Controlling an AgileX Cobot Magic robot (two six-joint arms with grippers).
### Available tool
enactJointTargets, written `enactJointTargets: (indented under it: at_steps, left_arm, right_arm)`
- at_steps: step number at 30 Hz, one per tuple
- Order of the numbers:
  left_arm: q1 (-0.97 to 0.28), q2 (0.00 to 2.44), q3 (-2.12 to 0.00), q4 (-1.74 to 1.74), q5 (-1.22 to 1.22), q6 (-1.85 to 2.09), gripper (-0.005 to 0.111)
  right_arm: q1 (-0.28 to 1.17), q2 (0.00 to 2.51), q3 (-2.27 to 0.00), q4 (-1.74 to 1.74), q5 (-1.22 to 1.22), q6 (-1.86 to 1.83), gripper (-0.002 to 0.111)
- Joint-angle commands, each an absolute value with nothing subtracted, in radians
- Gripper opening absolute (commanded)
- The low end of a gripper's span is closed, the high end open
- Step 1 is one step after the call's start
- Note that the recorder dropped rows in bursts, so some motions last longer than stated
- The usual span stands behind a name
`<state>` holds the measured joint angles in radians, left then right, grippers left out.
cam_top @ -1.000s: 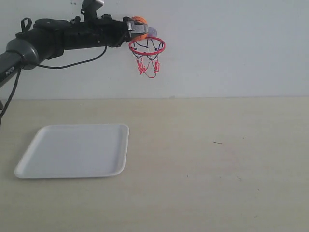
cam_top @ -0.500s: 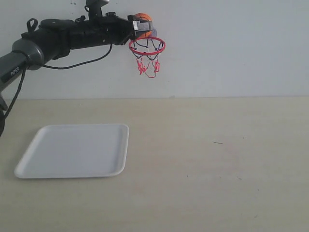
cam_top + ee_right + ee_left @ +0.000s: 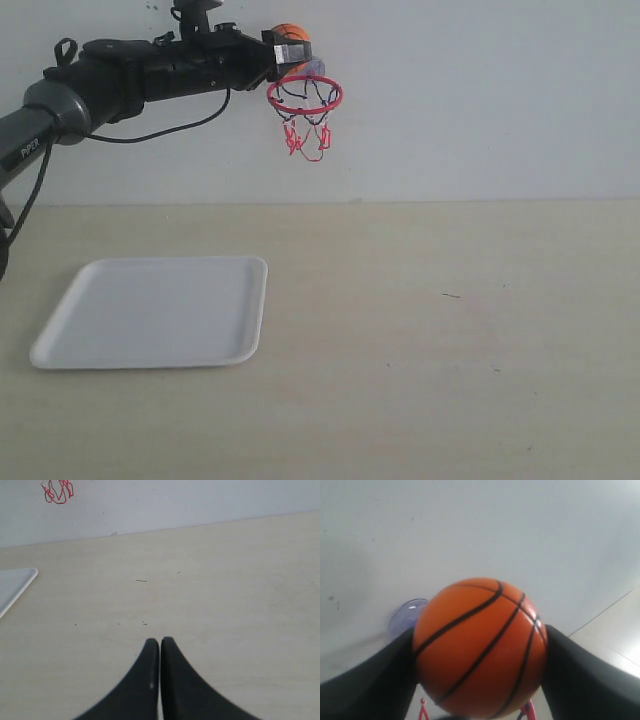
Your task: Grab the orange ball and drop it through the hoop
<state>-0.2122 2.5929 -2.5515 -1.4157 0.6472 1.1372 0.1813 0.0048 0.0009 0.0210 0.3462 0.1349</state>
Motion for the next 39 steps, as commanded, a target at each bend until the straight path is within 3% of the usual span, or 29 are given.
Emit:
enactJointTargets:
  at_steps: [1, 14, 20, 29, 32, 37, 39]
  left_arm:
    - [-0.205, 2.588, -2.559, -1.425, 0.636, 1.142, 0.064]
    - [-0.205, 2.588, -2.559, -1.459, 0.625, 1.208, 0.064]
    - [-0.202, 2.588, -2.559, -1.442, 0.61, 1.172, 0.074]
    - [-0.194, 2.588, -2.559, -1.414, 0.637, 1.16, 0.073]
    - [-0.172, 2.582, -2.559, -1.341, 0.698, 1.097, 0.059]
    - [-0.109, 2.58, -2.559, -1.27, 0.858, 0.934, 0.007]
    - [-0.081, 2.58, -2.559, -1.273, 0.938, 0.932, 0.004]
  right_arm:
    - [0.18, 0.0, 0.0, 0.017, 0.334, 0.131, 0.0]
    - [0.18, 0.0, 0.0, 0.017, 0.334, 0.131, 0.0]
    - [0.18, 0.0, 0.0, 0.017, 0.334, 0.131, 0.0]
    - [0.18, 0.0, 0.0, 0.017, 0.334, 0.131, 0.0]
    - [0.18, 0.0, 0.0, 0.017, 0.334, 0.131, 0.0]
    - [0.18, 0.0, 0.0, 0.017, 0.334, 0.131, 0.0]
    - [0.18, 0.0, 0.0, 0.017, 0.334, 0.131, 0.0]
